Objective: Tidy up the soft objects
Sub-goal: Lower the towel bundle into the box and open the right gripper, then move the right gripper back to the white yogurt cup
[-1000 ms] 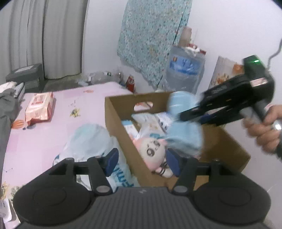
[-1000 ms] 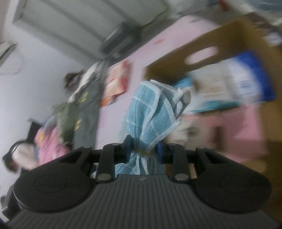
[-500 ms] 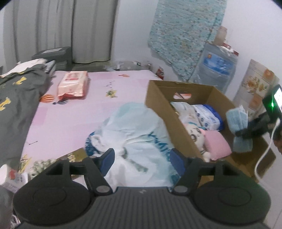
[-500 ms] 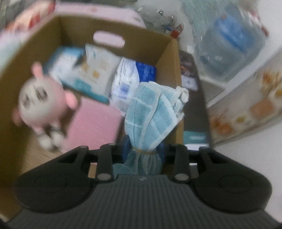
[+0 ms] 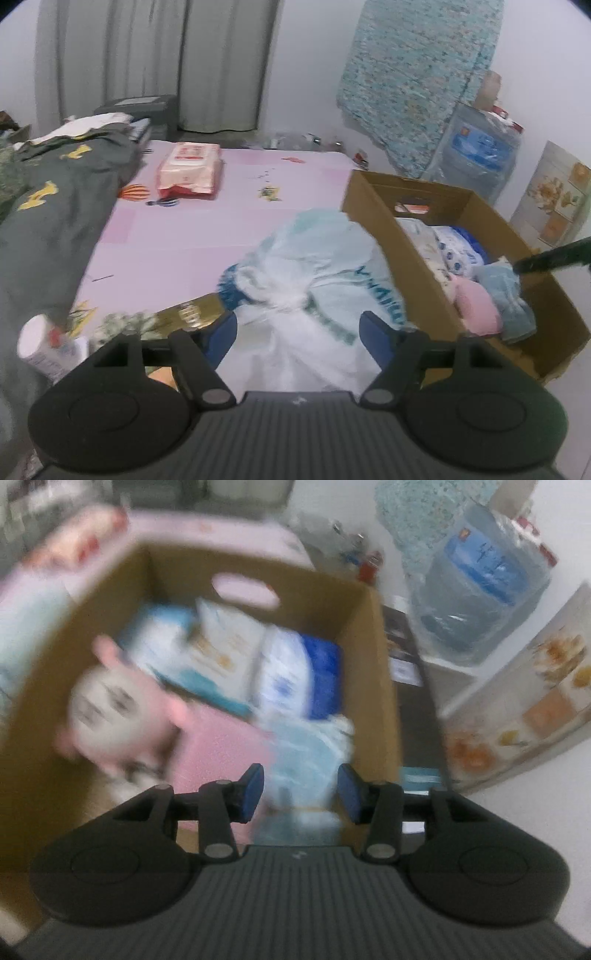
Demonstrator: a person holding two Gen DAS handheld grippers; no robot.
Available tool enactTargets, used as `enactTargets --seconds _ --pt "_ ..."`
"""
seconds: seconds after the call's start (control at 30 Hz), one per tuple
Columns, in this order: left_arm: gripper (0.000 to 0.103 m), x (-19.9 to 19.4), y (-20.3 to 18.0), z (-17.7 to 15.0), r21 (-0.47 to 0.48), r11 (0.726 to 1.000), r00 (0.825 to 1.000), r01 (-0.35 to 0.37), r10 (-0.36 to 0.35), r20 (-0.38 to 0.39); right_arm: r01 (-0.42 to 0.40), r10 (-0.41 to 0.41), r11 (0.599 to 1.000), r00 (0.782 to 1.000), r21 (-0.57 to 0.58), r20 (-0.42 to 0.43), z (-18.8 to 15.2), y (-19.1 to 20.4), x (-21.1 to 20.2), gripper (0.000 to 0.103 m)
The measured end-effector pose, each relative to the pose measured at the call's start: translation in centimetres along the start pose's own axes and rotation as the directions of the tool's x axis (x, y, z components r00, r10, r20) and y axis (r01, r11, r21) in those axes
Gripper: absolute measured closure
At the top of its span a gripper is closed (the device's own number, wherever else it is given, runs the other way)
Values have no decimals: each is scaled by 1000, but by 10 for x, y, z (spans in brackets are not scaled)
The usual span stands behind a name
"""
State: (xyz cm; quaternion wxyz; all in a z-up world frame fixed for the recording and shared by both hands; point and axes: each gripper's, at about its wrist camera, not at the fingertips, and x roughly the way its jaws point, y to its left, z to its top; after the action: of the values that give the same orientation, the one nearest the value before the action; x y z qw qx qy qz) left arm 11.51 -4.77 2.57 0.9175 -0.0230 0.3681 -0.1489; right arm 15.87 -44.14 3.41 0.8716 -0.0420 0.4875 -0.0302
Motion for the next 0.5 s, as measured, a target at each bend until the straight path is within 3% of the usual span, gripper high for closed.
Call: enactTargets --seconds 0.07,0.13,0.3,0.4,0.5 --pt "27 -7 8 -5 -4 1000 1000 -23 23 4 -146 141 984 989 98 54 5 3 -15 55" --pt "26 -15 18 -12 -12 999 999 -52 53 6 -281 267 945 958 167 102 9 12 -27 52" --pt "25 -30 42 -31 -51 992 993 -116 116 4 -542 508 807 839 234 194 22 53 -38 51" --pt "25 -38 53 -43 -62 985 987 -161 161 -2 -656 621 720 755 228 211 30 89 -37 50" --pt "25 -43 63 -54 -78 979 982 -190 190 -4 -729 697 652 684 209 214 35 125 -37 49"
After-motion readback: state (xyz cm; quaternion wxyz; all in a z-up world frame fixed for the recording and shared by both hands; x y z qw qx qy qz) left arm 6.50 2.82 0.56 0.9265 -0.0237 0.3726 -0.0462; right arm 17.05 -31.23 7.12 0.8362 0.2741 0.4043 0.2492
